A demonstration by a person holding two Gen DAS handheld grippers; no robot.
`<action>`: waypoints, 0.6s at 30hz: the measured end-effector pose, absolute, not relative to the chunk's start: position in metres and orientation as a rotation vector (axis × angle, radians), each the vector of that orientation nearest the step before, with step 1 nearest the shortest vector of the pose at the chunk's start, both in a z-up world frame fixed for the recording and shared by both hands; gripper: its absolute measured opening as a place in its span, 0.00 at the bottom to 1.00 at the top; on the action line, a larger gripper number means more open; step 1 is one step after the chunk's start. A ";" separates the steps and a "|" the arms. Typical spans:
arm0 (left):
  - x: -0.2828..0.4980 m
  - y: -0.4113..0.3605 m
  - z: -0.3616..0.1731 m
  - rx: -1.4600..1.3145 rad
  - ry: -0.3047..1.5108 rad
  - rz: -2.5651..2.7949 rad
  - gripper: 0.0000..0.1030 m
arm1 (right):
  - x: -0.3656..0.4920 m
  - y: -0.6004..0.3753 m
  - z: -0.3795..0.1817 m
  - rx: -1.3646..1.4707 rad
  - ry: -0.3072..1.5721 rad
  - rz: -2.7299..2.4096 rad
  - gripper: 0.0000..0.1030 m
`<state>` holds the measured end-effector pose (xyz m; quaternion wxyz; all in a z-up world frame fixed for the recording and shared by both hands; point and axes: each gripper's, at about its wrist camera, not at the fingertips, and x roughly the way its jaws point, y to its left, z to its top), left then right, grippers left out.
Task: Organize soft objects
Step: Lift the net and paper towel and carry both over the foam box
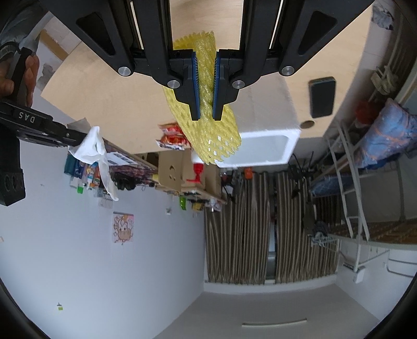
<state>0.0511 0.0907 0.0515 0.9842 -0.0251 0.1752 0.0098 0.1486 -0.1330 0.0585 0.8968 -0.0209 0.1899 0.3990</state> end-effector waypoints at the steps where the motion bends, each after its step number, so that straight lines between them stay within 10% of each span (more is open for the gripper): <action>1: 0.047 0.092 0.054 -0.045 0.344 0.026 0.09 | 0.146 -0.131 0.060 -0.042 0.385 0.834 0.11; 18: 0.011 0.122 0.076 -0.038 0.268 0.111 0.09 | 0.143 -0.093 0.065 -0.069 0.344 0.940 0.10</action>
